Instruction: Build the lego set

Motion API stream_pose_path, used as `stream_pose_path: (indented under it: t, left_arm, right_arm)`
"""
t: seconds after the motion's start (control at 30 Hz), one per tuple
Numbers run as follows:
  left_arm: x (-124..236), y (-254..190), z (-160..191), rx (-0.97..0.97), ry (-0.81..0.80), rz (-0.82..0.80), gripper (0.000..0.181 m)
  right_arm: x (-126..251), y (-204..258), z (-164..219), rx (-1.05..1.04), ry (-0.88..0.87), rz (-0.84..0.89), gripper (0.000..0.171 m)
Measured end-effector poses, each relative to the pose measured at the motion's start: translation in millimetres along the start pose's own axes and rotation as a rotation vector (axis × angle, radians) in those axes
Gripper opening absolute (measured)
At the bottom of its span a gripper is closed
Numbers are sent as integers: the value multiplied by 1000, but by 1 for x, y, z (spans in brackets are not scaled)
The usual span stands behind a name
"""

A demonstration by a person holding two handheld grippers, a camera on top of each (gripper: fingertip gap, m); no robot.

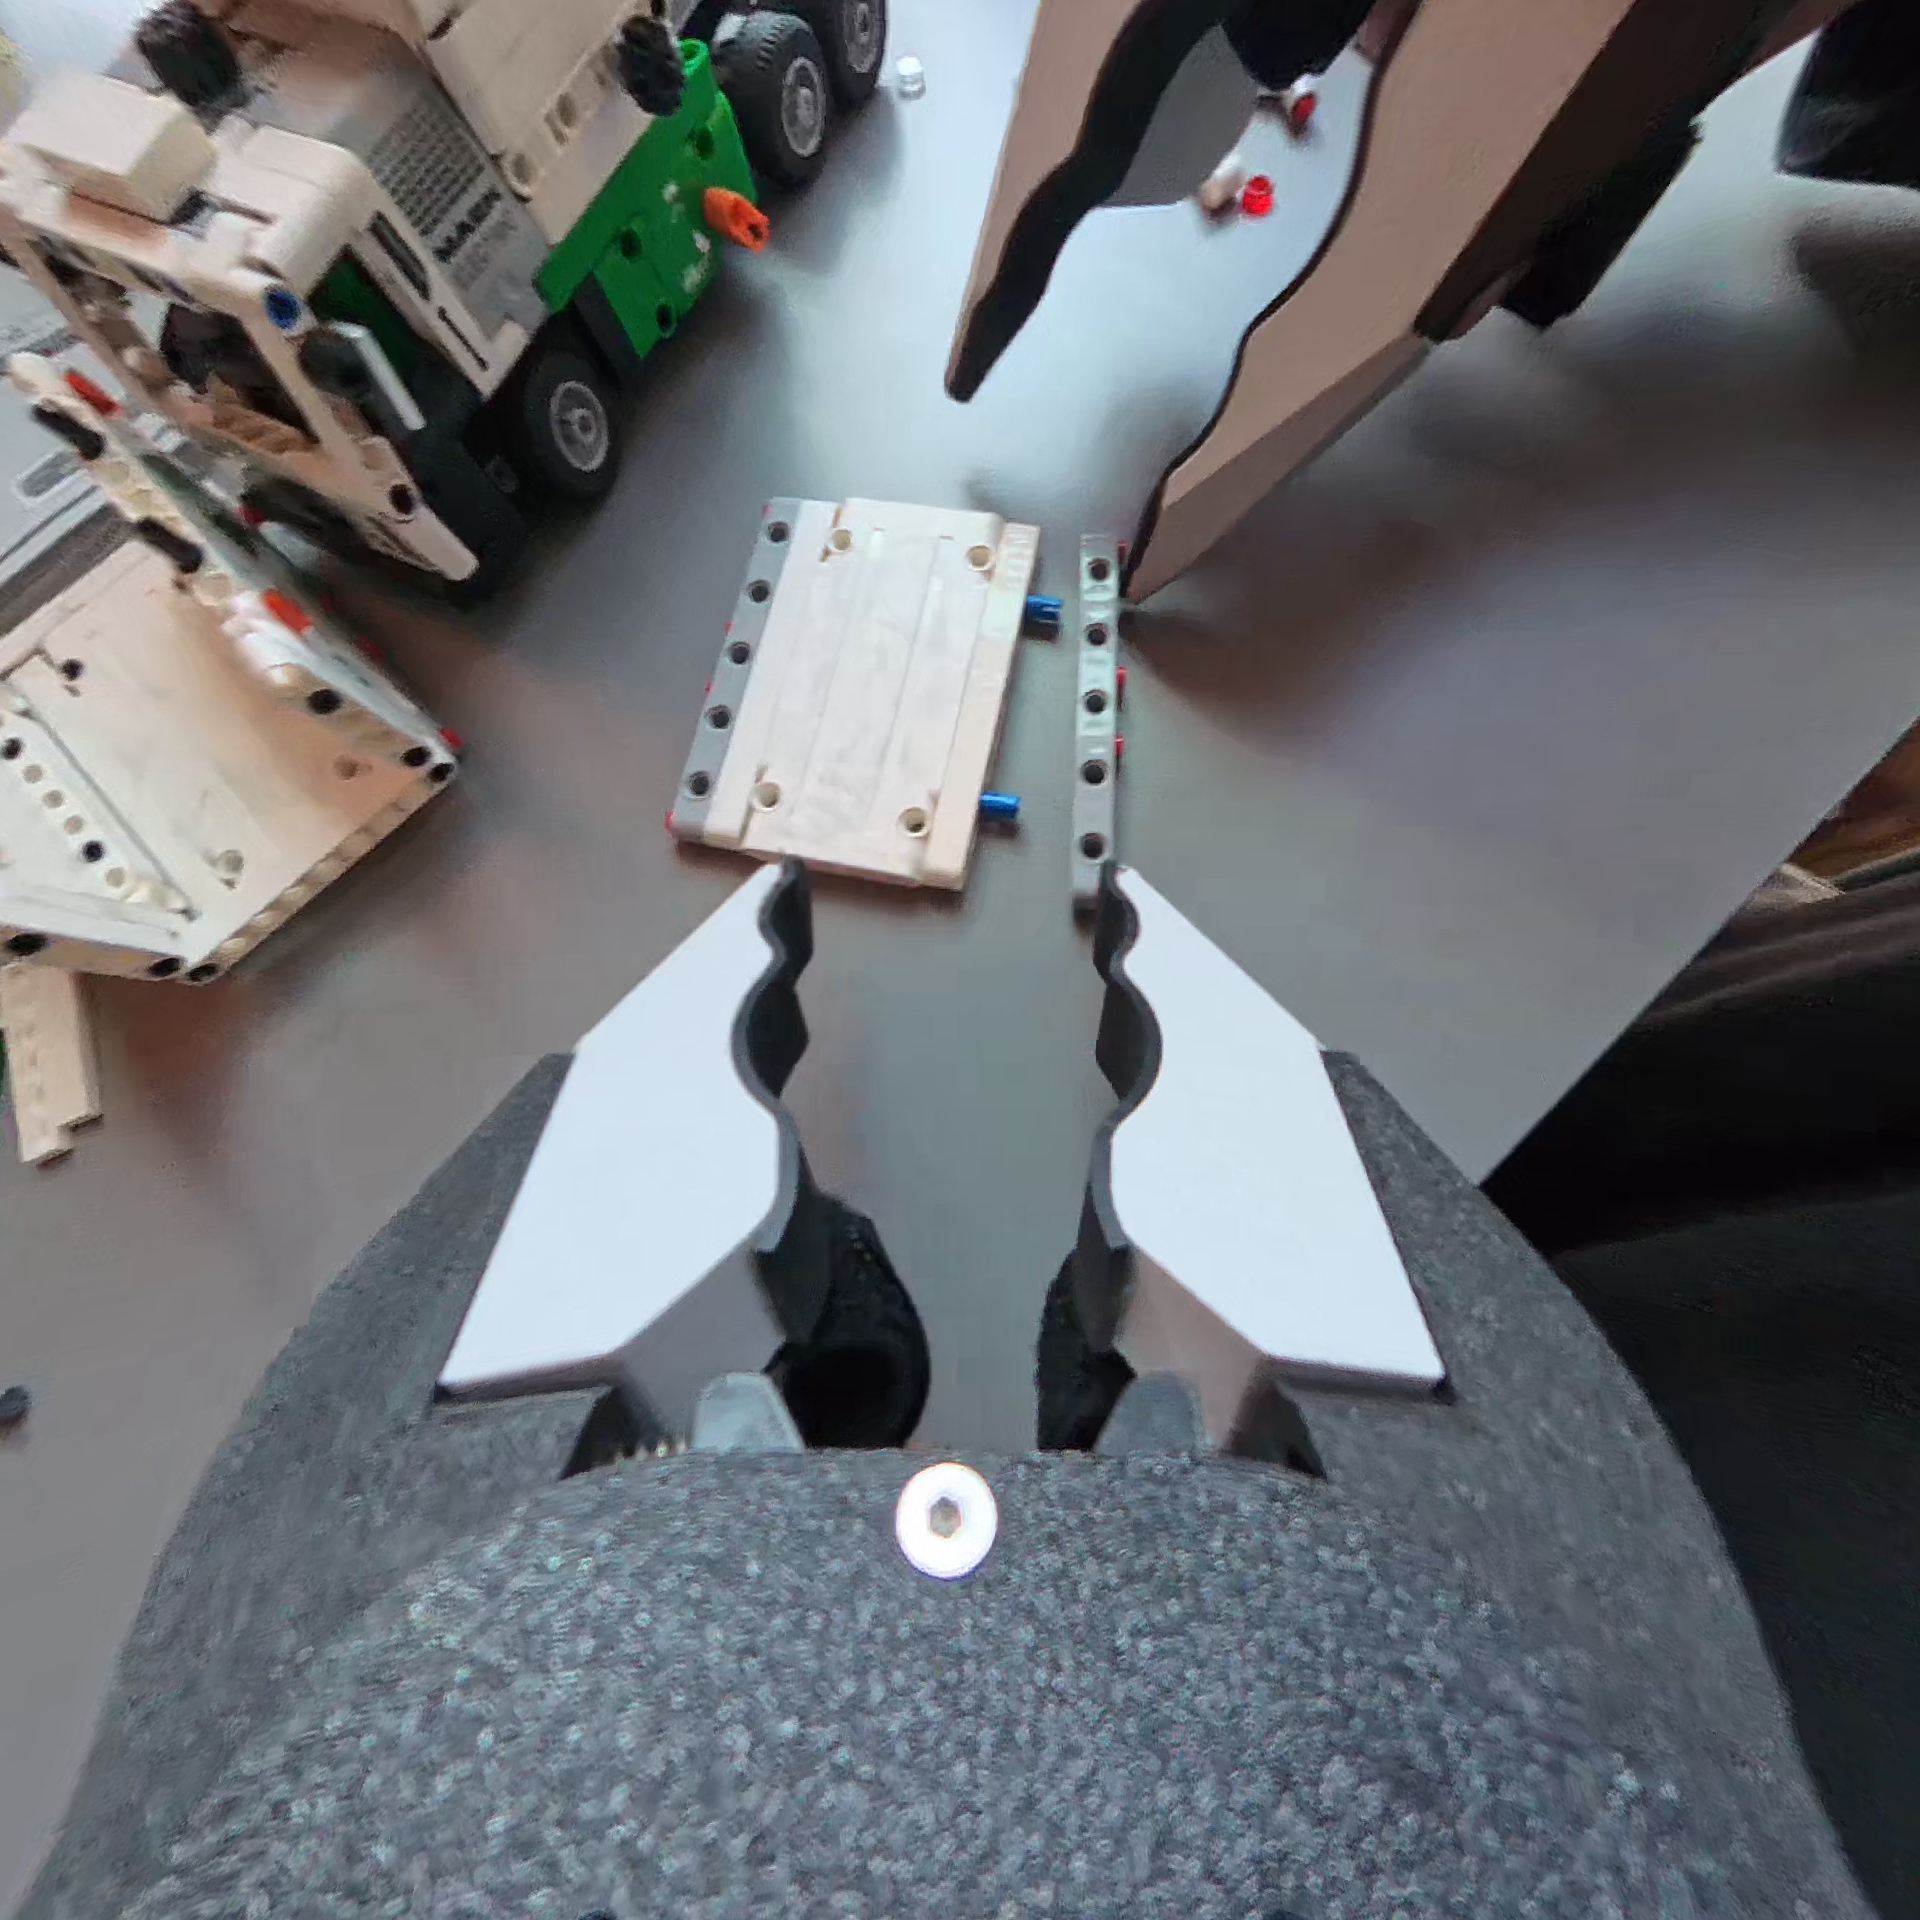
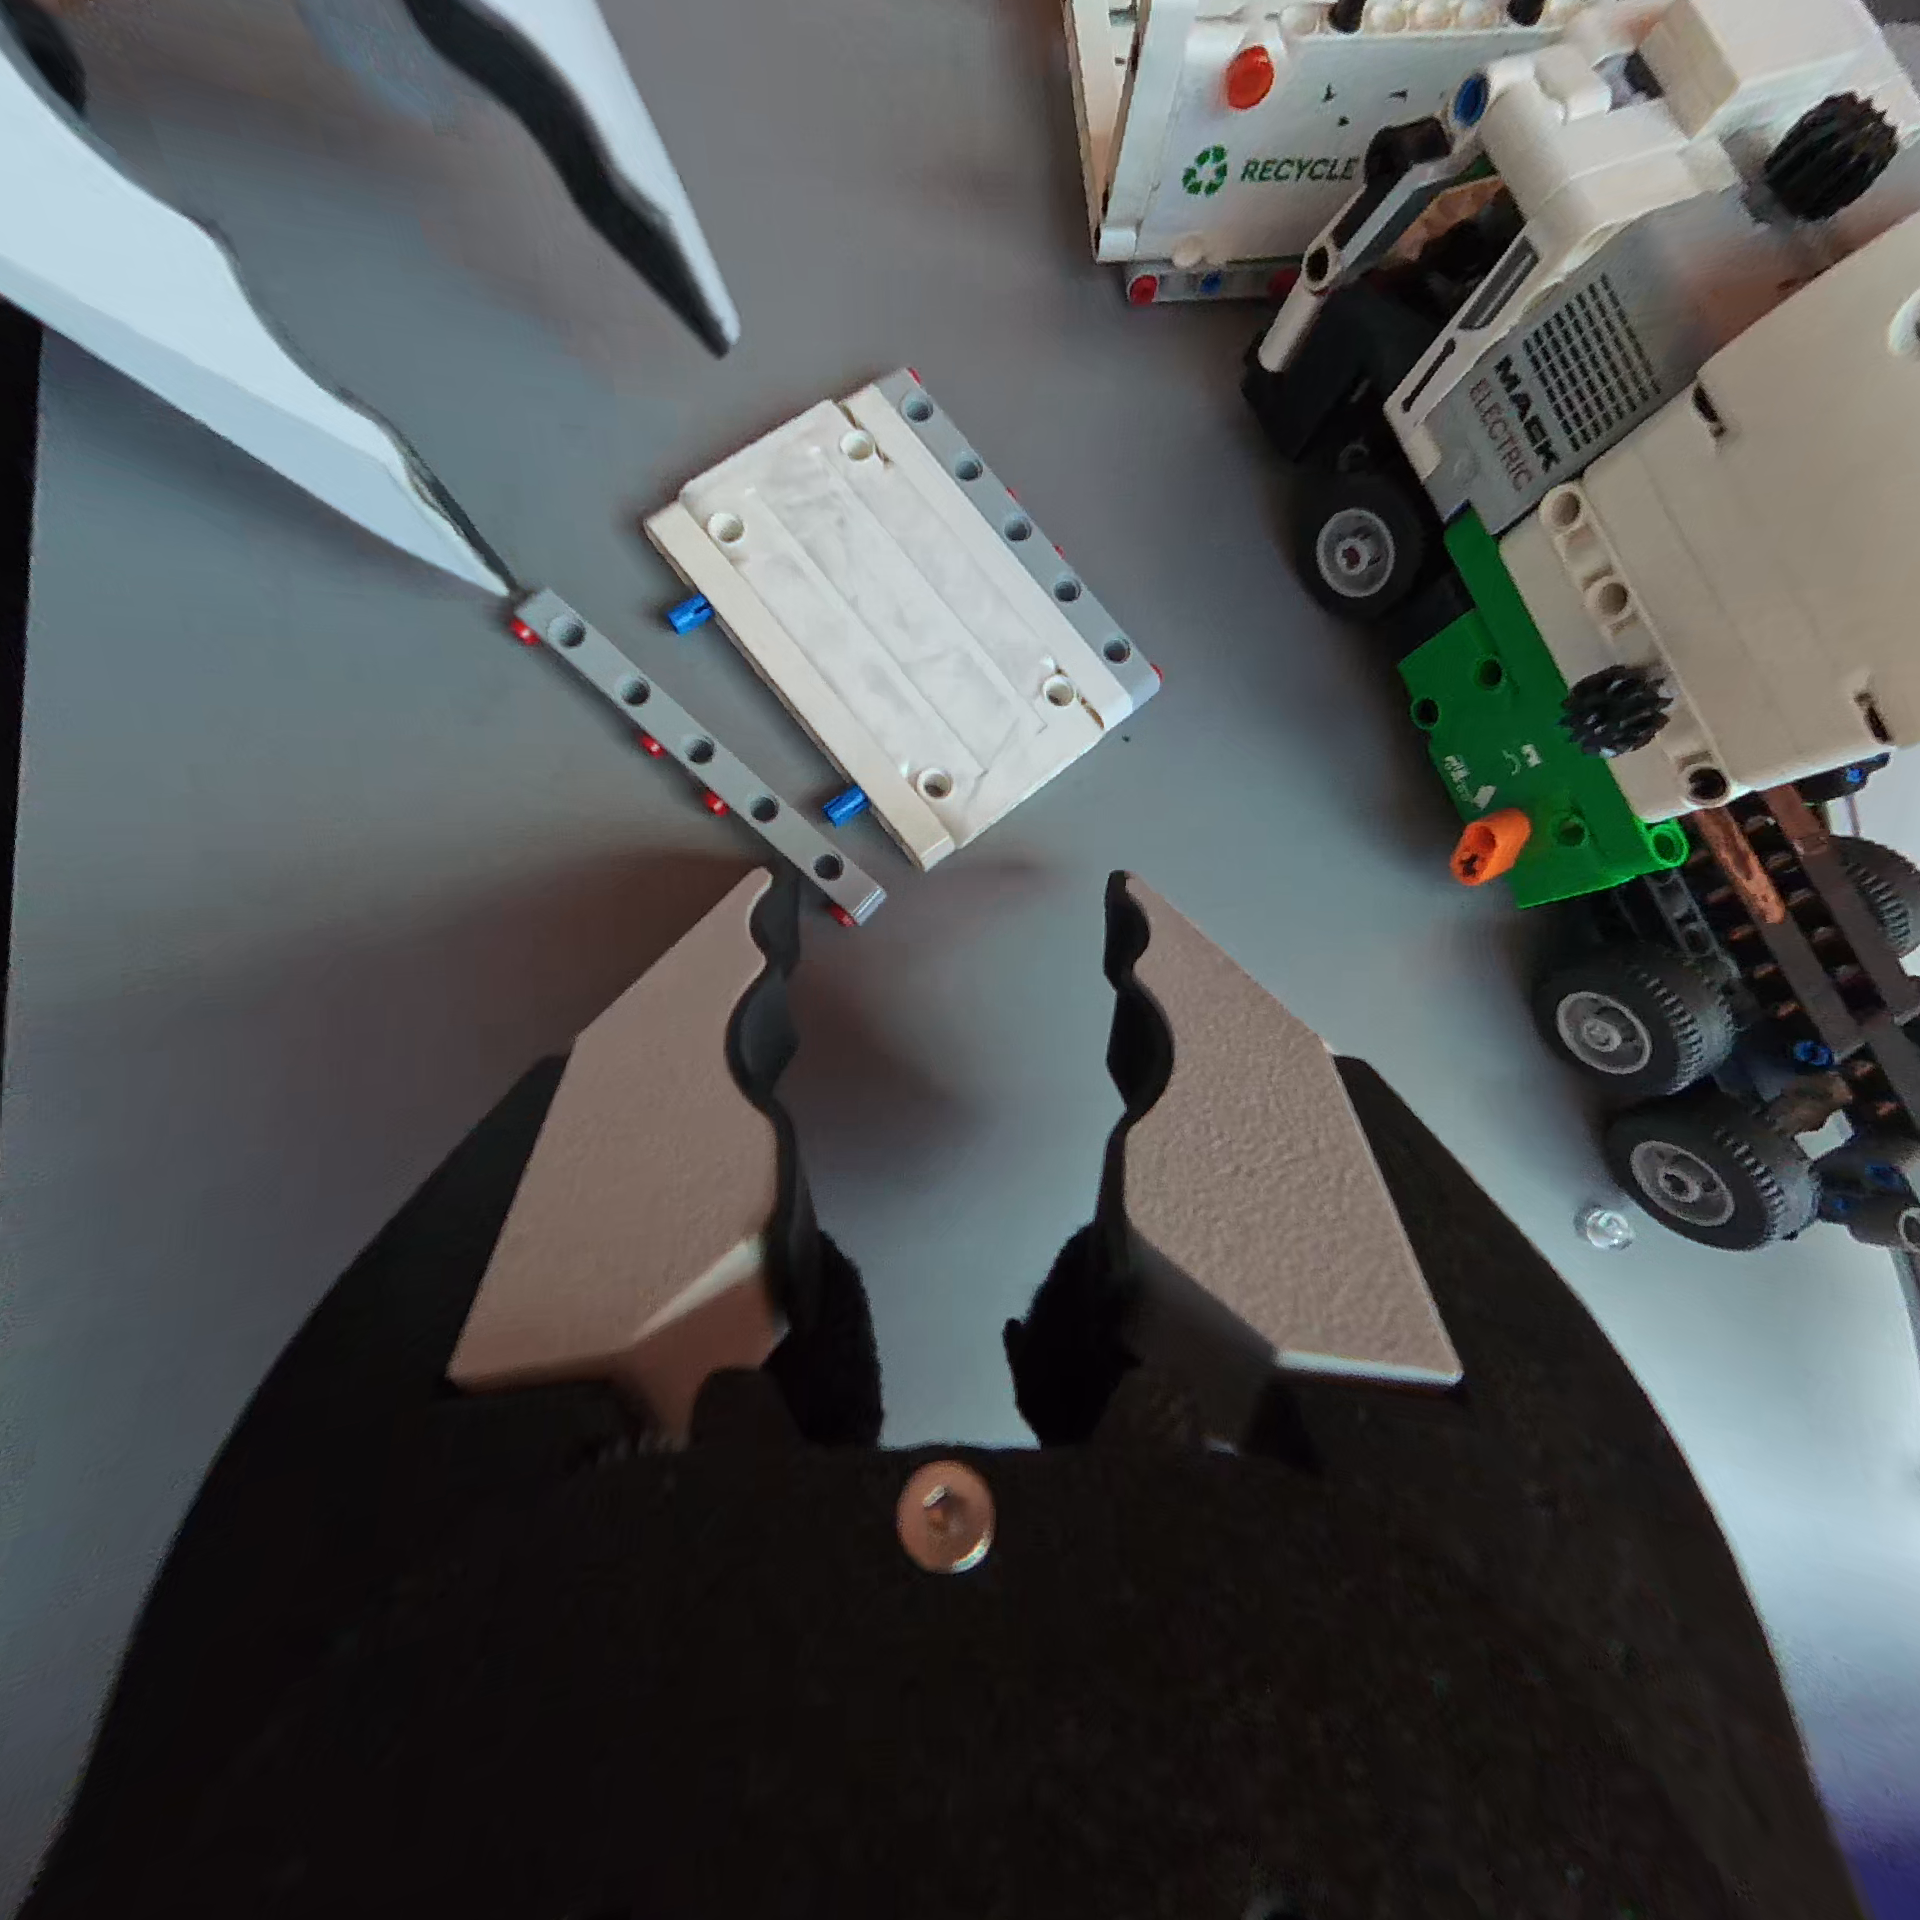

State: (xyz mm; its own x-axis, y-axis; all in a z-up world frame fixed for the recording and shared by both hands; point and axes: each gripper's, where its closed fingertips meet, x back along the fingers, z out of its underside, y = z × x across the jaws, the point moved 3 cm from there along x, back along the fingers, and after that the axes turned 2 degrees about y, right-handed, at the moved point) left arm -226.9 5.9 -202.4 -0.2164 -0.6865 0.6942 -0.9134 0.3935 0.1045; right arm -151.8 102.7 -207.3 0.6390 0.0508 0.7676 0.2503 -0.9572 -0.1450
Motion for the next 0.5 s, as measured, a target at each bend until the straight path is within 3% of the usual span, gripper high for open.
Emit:
stream_pose_path:
  t: [0.07, 0.13, 0.3, 0.5]
  left_arm:
    - [0, 9, 2, -29, -5, 4, 76]
    - [-2, 11, 1, -45, -16, 50, 88]
    - [-17, 12, 2, -99, 7, 88, 105]
    - [-23, 22, -4, -195, 21, 134, 108]
  right_arm:
    - [1, -1, -5, 9, -34, -2, 58]
    - [-1, -2, -8, 18, -38, -25, 62]
    - [-9, 1, -14, 91, -78, -134, 87]
    - [0, -3, -23, 274, -92, -229, 83]
